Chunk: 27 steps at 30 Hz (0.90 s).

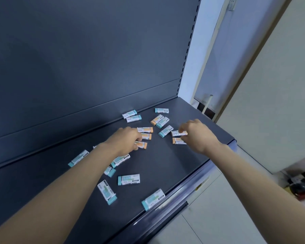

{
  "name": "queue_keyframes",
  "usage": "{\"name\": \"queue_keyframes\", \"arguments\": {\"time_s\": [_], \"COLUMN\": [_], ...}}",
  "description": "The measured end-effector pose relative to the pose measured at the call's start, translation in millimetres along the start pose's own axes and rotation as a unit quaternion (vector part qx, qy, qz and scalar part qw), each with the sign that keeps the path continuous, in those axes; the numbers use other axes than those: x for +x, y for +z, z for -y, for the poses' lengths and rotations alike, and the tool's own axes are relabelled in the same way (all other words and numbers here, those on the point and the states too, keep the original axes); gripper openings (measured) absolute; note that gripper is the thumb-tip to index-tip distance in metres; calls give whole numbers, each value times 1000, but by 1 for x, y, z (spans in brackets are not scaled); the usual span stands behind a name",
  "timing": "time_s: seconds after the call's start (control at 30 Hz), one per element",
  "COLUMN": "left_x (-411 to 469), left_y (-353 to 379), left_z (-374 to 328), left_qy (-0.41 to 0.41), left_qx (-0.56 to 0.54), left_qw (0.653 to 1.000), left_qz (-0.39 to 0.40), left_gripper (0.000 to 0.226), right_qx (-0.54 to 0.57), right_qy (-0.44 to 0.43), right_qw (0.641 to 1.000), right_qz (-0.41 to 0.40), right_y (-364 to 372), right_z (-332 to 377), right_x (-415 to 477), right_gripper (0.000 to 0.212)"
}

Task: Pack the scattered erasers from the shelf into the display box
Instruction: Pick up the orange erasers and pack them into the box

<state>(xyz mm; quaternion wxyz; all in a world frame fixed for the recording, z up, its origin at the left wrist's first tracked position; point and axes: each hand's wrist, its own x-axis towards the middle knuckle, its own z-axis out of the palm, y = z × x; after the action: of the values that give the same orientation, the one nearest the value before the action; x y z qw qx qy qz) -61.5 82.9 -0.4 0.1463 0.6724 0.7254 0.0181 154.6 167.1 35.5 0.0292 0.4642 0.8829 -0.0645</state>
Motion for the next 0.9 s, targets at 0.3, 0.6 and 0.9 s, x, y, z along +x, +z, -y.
{"name": "queue_keyframes", "arguments": {"time_s": [0.3,0.6,0.9], "left_x": [-4,-48,-118], "left_y": [-3,-16,-37], "left_z": [-18,-43,-46], "left_qy": [-30,-89,-168], "left_qx": [-31,-25,8], "left_qw": [998,985,956], "left_qz": [-42,-142,-242], "left_gripper": [17,18,15], "right_qx": [-3,14,65], "right_qy": [-20,-80,-222], "right_qw": [999,997,970], "right_qz": [43,19,-73], "right_y": [22,20,-20], "right_z": [-11,-9,55], "right_x": [15,15,2], "right_gripper": [17,22,18]}}
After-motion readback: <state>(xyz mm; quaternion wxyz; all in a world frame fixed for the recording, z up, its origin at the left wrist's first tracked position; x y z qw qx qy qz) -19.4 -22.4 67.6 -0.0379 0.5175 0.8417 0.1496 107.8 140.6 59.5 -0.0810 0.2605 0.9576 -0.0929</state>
